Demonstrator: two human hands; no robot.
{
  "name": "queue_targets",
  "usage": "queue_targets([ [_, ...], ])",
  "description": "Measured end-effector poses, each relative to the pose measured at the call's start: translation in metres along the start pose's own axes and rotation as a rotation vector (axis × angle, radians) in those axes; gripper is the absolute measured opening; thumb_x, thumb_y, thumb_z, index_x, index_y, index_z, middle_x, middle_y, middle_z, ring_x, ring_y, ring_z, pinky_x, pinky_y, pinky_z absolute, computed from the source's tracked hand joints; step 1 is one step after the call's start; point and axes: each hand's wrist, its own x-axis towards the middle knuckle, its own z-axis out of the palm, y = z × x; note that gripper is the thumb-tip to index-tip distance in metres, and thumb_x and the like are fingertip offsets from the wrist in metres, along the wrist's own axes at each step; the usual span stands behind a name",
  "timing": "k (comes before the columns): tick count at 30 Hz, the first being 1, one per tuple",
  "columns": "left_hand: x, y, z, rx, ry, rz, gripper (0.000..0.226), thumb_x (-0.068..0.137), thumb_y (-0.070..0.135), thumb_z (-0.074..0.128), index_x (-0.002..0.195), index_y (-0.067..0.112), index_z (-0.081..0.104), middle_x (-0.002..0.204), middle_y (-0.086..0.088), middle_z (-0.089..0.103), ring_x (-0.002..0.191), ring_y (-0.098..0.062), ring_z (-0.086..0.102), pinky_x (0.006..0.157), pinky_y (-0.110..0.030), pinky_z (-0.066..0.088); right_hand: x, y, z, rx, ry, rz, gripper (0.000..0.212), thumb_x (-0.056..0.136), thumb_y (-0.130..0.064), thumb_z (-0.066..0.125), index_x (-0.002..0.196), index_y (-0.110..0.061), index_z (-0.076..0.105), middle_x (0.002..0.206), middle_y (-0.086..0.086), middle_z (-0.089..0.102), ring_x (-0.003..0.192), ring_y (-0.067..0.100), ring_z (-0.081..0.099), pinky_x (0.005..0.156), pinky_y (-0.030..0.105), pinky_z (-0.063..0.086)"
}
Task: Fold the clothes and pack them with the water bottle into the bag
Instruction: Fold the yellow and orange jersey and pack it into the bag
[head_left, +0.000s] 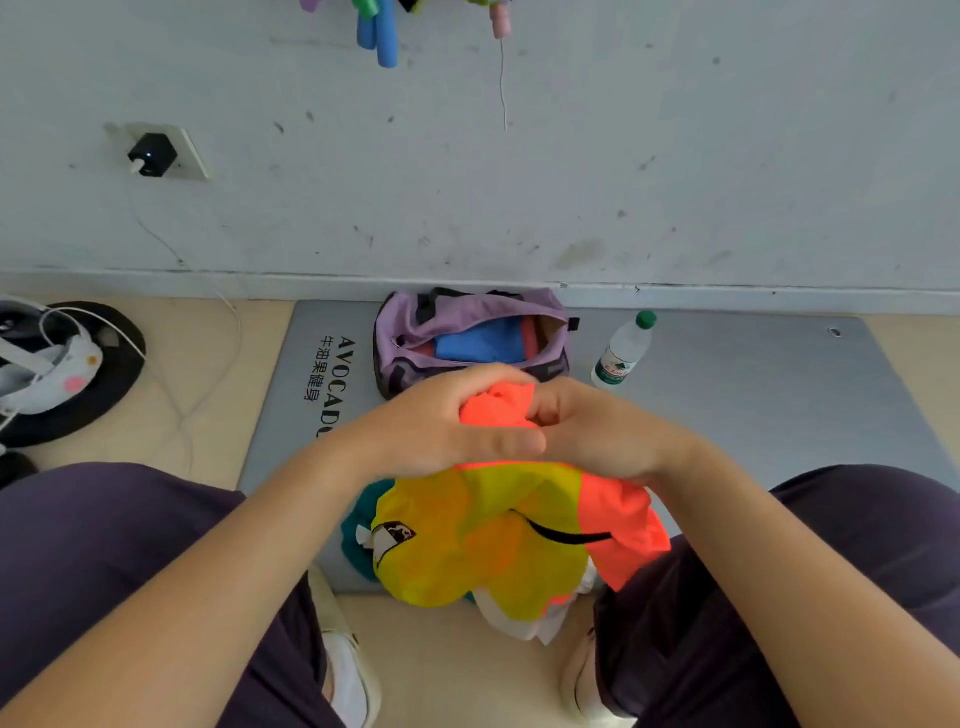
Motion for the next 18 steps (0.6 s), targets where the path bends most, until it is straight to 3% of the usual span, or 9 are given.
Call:
queue_targets([
  [1,0.000,-0.001,0.002,0.050,0.015,-0.008,0.057,0.066,0.079,0.062,0.104,0.036,0.063,0.091,0.030,0.063,0.081,0.013,0.058,0.067,-0.005,0.041,-0.001,0.001,-0.001,-0.007,-0.002,0.014,0.038,0.087,-0.030,0.064,0.099,0.005,0.065,0.089,0.030,0.062,0.076,0.027,0.048,0.078,0.043,0.043],
  [3,0.001,-0.001,0.003,0.097,0.072,-0.022,0.056,0.071,0.075,0.064,0.087,0.021,0.066,0.073,0.016,0.065,0.062,0.004,0.055,0.056,-0.011,0.039,-0.005,0.000,-0.005,0.015,-0.003,0.013,0.034,0.085,-0.031,0.070,0.106,-0.005,0.068,0.085,0.027,0.057,0.077,0.024,0.042,0.073,0.043,0.036],
  [6,0.001,-0.004,-0.004,0.113,0.184,-0.070,0.054,0.069,0.070,0.065,0.091,0.022,0.070,0.082,-0.001,0.070,0.069,-0.010,0.061,0.066,-0.030,0.047,-0.008,-0.001,-0.011,-0.011,-0.035,-0.003,0.041,0.084,-0.027,0.075,0.123,-0.033,0.063,0.074,0.024,0.048,0.065,0.030,0.037,0.063,0.036,0.035],
  [8,-0.002,-0.006,-0.008,0.048,0.263,-0.067,0.053,0.072,0.068,0.069,0.095,0.020,0.071,0.081,-0.001,0.071,0.068,-0.007,0.061,0.067,-0.033,0.048,-0.010,0.001,-0.015,-0.043,0.041,0.028,0.045,0.083,-0.026,0.077,0.120,-0.043,0.058,0.071,0.006,0.055,0.064,0.022,0.048,0.061,0.028,0.042],
  [10,-0.004,-0.010,-0.011,-0.042,0.381,-0.081,0.036,0.074,0.064,0.070,0.094,0.035,0.068,0.080,0.024,0.070,0.074,0.012,0.061,0.067,-0.011,0.045,-0.013,0.006,-0.021,-0.180,0.169,0.105,0.034,0.081,-0.029,0.079,0.108,-0.037,0.060,0.079,-0.009,0.066,0.071,0.010,0.061,0.066,0.026,0.049],
  [12,-0.005,-0.012,-0.016,-0.120,0.512,-0.086,0.021,0.078,0.057,0.071,0.094,0.046,0.062,0.082,0.044,0.062,0.083,0.025,0.056,0.070,0.001,0.041,-0.017,0.010,-0.029,-0.391,0.212,0.173,0.018,0.082,-0.034,0.076,0.087,-0.023,0.063,0.073,-0.013,0.060,0.063,0.001,0.054,0.061,0.020,0.042],
  [15,-0.006,-0.016,-0.022,-0.248,0.630,-0.095,0.032,0.076,0.057,0.073,0.098,0.033,0.068,0.078,0.026,0.068,0.073,0.009,0.061,0.071,-0.016,0.047,-0.022,0.013,-0.034,-0.325,0.298,0.169,0.030,0.086,-0.031,0.073,0.072,-0.008,0.059,0.061,-0.008,0.050,0.056,0.004,0.044,0.053,0.018,0.034],
  [18,-0.009,-0.017,-0.023,-0.271,0.598,-0.145,0.048,0.075,0.060,0.072,0.109,0.027,0.070,0.082,0.019,0.070,0.081,-0.003,0.066,0.073,-0.025,0.049,-0.022,0.009,-0.036,-0.094,0.439,0.055,0.034,0.090,-0.030,0.069,0.087,0.003,0.062,0.077,0.017,0.058,0.072,0.014,0.050,0.069,0.031,0.038],
])
